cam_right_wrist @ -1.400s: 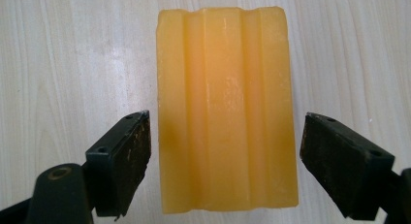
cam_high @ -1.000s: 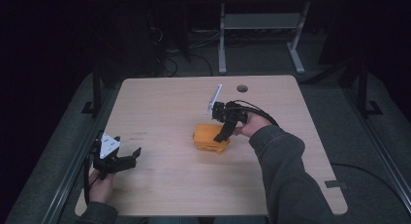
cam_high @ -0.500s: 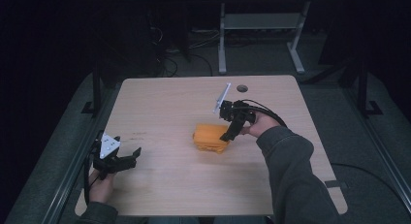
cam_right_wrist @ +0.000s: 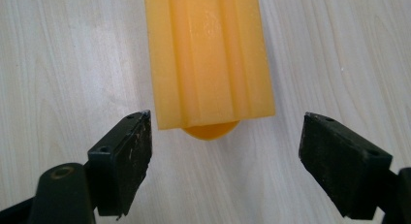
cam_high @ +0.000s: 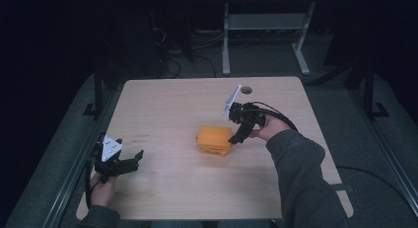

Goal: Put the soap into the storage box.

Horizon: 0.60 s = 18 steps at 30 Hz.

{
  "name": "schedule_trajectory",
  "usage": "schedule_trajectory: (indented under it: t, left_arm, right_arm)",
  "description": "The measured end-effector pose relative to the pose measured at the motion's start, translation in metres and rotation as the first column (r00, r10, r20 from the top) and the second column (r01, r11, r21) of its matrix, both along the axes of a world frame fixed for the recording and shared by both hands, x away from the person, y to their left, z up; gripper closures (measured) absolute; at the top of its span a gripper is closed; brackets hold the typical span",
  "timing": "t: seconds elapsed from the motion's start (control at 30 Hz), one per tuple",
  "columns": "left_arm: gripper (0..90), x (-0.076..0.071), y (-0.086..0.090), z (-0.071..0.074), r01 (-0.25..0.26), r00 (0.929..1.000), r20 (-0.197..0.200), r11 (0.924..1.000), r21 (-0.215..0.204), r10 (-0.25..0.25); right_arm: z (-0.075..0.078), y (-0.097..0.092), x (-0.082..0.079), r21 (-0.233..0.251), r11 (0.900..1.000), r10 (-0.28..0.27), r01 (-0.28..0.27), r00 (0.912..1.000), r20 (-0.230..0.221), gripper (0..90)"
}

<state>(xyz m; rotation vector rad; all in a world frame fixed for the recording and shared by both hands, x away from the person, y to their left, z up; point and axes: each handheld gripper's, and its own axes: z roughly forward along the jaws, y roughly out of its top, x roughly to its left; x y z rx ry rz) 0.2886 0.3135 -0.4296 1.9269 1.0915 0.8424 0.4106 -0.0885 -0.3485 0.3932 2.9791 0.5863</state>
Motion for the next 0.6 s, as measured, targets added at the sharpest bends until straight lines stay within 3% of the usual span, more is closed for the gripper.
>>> schedule_trajectory:
  t: [0.6]
  left_arm:
    - [14.1,0.0,0.0,0.0,-0.003,1.0,0.002,1.0,0.0,0.003]
  right_arm:
    - [-0.001,-0.022,-0.006,0.014,0.999,-0.042,0.042,0.9991,0.001,19.2]
